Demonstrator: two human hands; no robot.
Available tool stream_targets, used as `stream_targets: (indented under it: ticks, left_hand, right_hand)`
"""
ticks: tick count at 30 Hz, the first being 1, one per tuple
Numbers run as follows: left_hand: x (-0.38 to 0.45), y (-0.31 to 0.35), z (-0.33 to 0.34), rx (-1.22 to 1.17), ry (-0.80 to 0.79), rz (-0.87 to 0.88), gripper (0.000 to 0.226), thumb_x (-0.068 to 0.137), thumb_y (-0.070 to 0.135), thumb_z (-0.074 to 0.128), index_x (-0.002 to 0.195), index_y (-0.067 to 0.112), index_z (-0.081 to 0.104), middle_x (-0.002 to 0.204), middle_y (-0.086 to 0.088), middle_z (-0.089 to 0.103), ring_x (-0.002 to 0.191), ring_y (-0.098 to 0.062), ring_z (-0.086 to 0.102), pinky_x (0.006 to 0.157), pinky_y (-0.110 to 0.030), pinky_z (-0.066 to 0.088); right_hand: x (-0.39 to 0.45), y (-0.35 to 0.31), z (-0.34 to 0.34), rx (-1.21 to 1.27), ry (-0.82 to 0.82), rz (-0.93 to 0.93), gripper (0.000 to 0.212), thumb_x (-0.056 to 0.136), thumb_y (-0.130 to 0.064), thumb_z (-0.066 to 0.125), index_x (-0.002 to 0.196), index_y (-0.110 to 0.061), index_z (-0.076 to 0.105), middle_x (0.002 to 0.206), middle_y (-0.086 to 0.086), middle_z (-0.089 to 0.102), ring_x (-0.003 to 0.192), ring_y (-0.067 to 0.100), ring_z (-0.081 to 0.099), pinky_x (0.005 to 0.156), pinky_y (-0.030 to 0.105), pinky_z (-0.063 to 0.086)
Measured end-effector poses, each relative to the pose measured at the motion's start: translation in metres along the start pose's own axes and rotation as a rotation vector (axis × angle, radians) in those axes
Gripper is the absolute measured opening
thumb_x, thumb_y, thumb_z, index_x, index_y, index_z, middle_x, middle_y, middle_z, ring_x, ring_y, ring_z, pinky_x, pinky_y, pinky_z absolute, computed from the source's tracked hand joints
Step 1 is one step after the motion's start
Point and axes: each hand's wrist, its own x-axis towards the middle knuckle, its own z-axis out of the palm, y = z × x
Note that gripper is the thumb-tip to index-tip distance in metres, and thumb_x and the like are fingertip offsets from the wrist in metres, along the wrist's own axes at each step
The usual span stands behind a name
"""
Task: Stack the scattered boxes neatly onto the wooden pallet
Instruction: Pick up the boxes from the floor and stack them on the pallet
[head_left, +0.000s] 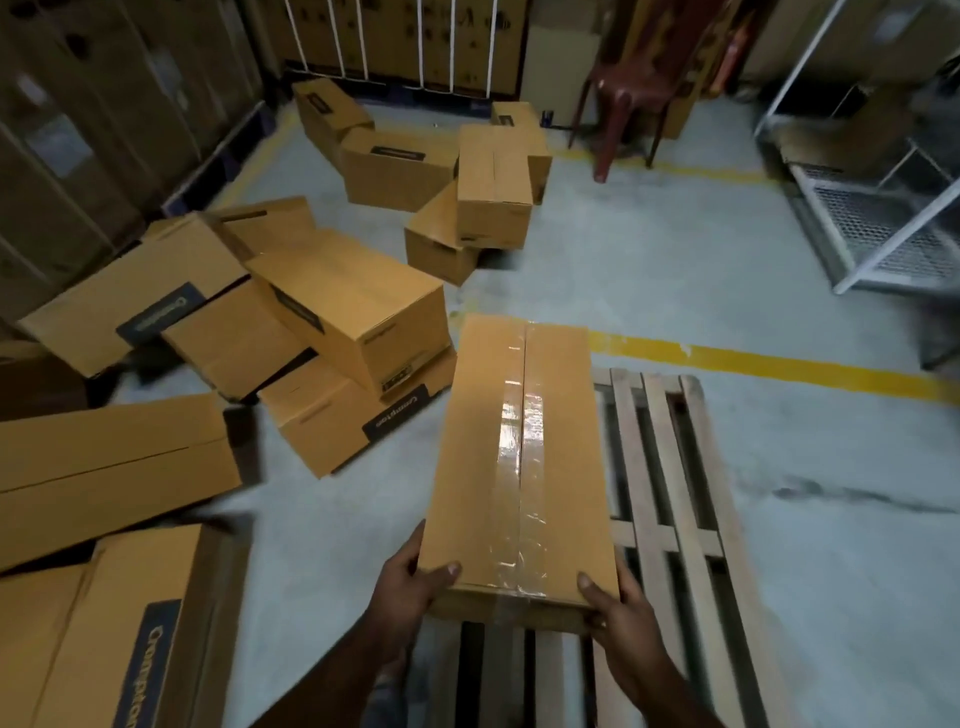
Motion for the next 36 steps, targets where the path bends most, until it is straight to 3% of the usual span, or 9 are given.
stream_targets:
  ticks: [4, 9, 13, 22, 25, 30, 36]
  left_hand:
    - [0.132, -0.031, -0.001, 0.003, 0.002, 0.020, 0.068, 0.089, 0.027, 0.080, 0.145, 0.047, 0.047, 0.128, 0.013, 0.071, 0.117, -0.016, 0.067, 0.101, -0.043, 0.057]
    - [0.260, -0.070, -0.005, 0.041, -0.028, 0.101, 0.070, 0.092, 0.025, 0.076, 0.147, 0.050, 0.041, 0.131, 0.030, 0.065, 0.120, 0.003, 0.063, 0.097, -0.024, 0.055]
    - [0.318, -0.084, -0.007, 0.050, -0.050, 0.100, 0.075, 0.097, 0.019, 0.071, 0.159, 0.036, 0.033, 0.140, 0.014, 0.062, 0.127, -0.005, 0.060, 0.106, -0.037, 0.054]
    - [0.362, -0.117, -0.015, 0.105, 0.010, 0.030, 0.080, 0.098, 0.013, 0.068, 0.162, 0.034, 0.025, 0.147, 0.006, 0.057, 0.133, -0.012, 0.056, 0.111, -0.038, 0.050]
    - [0.369, -0.118, -0.019, 0.139, -0.009, -0.004, 0.079, 0.100, 0.010, 0.066, 0.163, 0.030, 0.024, 0.150, 0.005, 0.055, 0.136, -0.012, 0.054, 0.113, -0.038, 0.048]
    - [0.382, -0.121, -0.024, 0.192, -0.019, -0.006, 0.079, 0.100, 0.008, 0.065, 0.164, 0.022, 0.021, 0.154, 0.001, 0.050, 0.139, -0.013, 0.050, 0.117, -0.039, 0.043]
    - [0.385, -0.117, -0.025, 0.222, 0.011, -0.001, 0.079, 0.099, 0.008, 0.066, 0.163, 0.019, 0.022, 0.155, -0.001, 0.050, 0.140, -0.014, 0.051, 0.117, -0.037, 0.043]
  right_hand:
    - [0.134, 0.008, 0.019, 0.066, 0.022, 0.004, 0.073, 0.094, -0.002, 0.072, 0.155, -0.033, 0.046, 0.135, 0.001, 0.067, 0.121, 0.030, 0.061, 0.111, 0.054, 0.046]
    - [0.270, 0.042, 0.035, 0.090, 0.050, 0.041, 0.073, 0.092, -0.003, 0.072, 0.154, -0.033, 0.048, 0.141, 0.005, 0.064, 0.129, 0.037, 0.058, 0.112, 0.054, 0.044]
    - [0.327, 0.055, 0.044, 0.081, 0.035, 0.017, 0.072, 0.095, -0.004, 0.066, 0.156, -0.035, 0.043, 0.145, 0.003, 0.061, 0.132, 0.035, 0.056, 0.117, 0.057, 0.040]
    - [0.388, 0.066, 0.053, -0.083, -0.012, 0.023, 0.069, 0.098, -0.011, 0.065, 0.154, -0.045, 0.043, 0.143, 0.001, 0.059, 0.134, 0.034, 0.053, 0.116, 0.056, 0.042]
    - [0.394, 0.071, 0.059, -0.103, 0.001, 0.030, 0.064, 0.099, -0.017, 0.065, 0.143, -0.059, 0.045, 0.143, -0.002, 0.057, 0.134, 0.033, 0.053, 0.115, 0.057, 0.043]
    - [0.400, 0.075, 0.065, -0.131, -0.006, 0.029, 0.059, 0.087, -0.031, 0.072, 0.131, -0.066, 0.052, 0.142, -0.004, 0.058, 0.131, 0.031, 0.056, 0.115, 0.057, 0.043]
    - [0.411, 0.069, 0.063, -0.174, 0.005, 0.009, 0.055, 0.096, -0.026, 0.068, 0.127, -0.069, 0.055, 0.140, -0.008, 0.059, 0.130, 0.028, 0.056, 0.112, 0.053, 0.045]
